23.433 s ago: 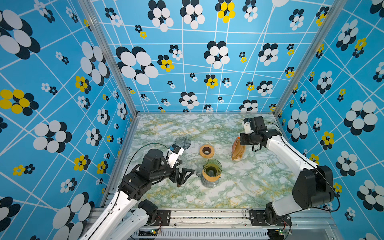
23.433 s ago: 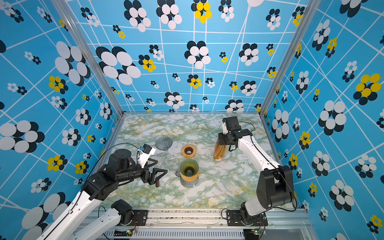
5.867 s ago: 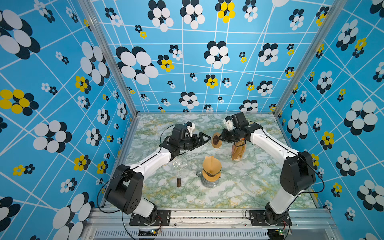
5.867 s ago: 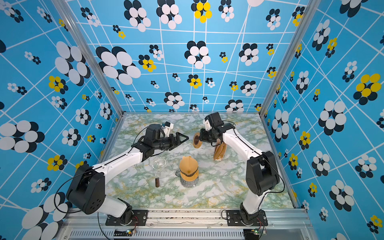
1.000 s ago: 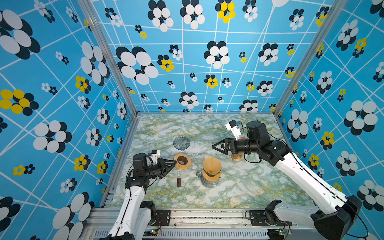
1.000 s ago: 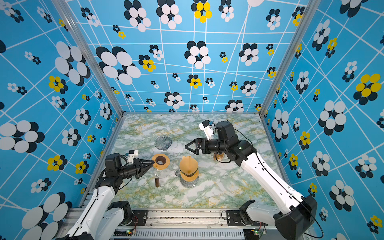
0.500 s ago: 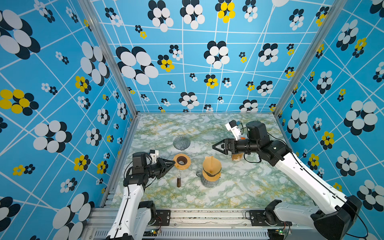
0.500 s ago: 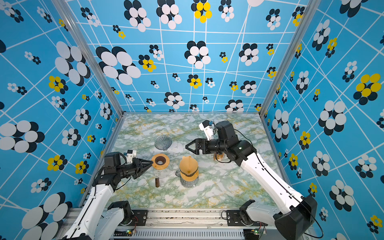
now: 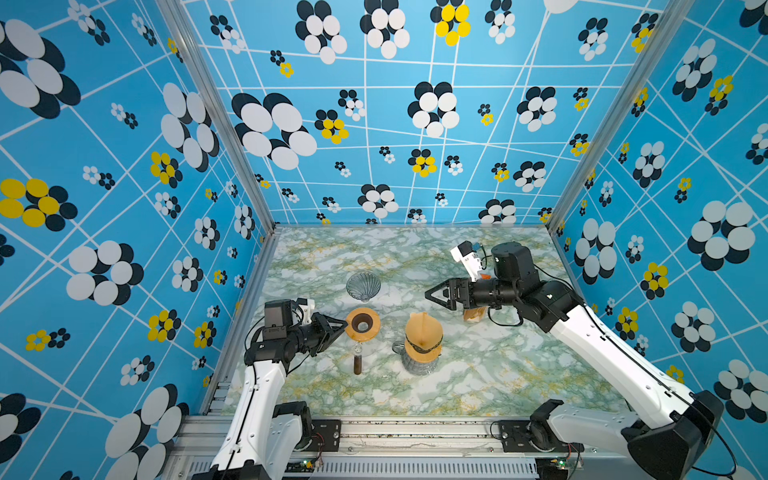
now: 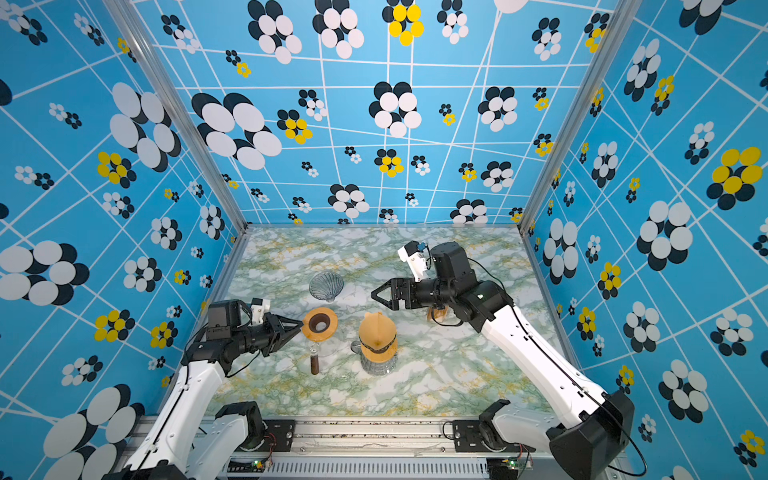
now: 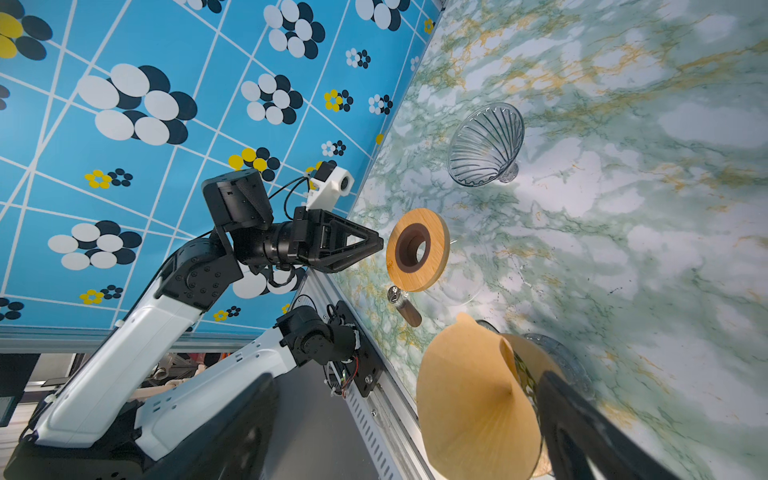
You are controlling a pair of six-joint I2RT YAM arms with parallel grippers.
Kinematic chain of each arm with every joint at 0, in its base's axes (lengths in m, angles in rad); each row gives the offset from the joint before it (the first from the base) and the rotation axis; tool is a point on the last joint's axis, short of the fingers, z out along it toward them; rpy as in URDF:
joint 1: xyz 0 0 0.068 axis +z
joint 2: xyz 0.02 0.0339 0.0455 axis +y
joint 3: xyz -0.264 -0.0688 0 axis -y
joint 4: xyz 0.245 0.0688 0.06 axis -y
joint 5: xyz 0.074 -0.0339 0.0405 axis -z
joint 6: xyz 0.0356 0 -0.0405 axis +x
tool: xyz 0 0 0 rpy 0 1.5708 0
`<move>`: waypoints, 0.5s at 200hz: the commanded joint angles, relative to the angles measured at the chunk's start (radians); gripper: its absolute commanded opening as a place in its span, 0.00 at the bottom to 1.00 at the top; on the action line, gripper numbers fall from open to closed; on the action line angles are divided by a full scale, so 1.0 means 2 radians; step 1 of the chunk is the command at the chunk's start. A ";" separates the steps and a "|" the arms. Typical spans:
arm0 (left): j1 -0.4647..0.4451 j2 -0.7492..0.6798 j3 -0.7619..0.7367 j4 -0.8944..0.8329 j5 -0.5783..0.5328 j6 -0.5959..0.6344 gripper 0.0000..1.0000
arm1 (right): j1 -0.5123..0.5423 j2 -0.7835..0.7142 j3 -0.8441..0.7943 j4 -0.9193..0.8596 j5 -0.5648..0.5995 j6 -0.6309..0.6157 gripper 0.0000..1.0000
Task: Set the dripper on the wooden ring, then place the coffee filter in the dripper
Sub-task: 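Carry the ring with the left gripper and lower it beside the pitcher, then open the left gripper and raise it while the right gripper moves toward the orange box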
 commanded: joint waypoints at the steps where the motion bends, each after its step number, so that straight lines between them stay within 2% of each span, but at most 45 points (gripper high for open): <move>1: 0.004 0.002 0.027 -0.036 -0.019 0.030 0.28 | 0.003 -0.006 -0.006 -0.014 0.014 -0.014 0.99; 33: 0.001 0.003 0.054 -0.063 -0.027 0.056 0.30 | 0.003 -0.009 -0.007 -0.032 0.043 -0.027 0.98; 57: -0.005 0.005 0.084 -0.083 -0.039 0.073 0.32 | 0.003 -0.017 -0.007 -0.052 0.100 -0.032 0.98; 79: -0.027 0.018 0.117 -0.091 -0.065 0.087 0.35 | -0.001 -0.025 -0.011 -0.066 0.154 -0.029 0.97; 100: -0.063 0.047 0.154 -0.082 -0.098 0.092 0.37 | -0.015 -0.030 -0.018 -0.069 0.177 -0.022 0.97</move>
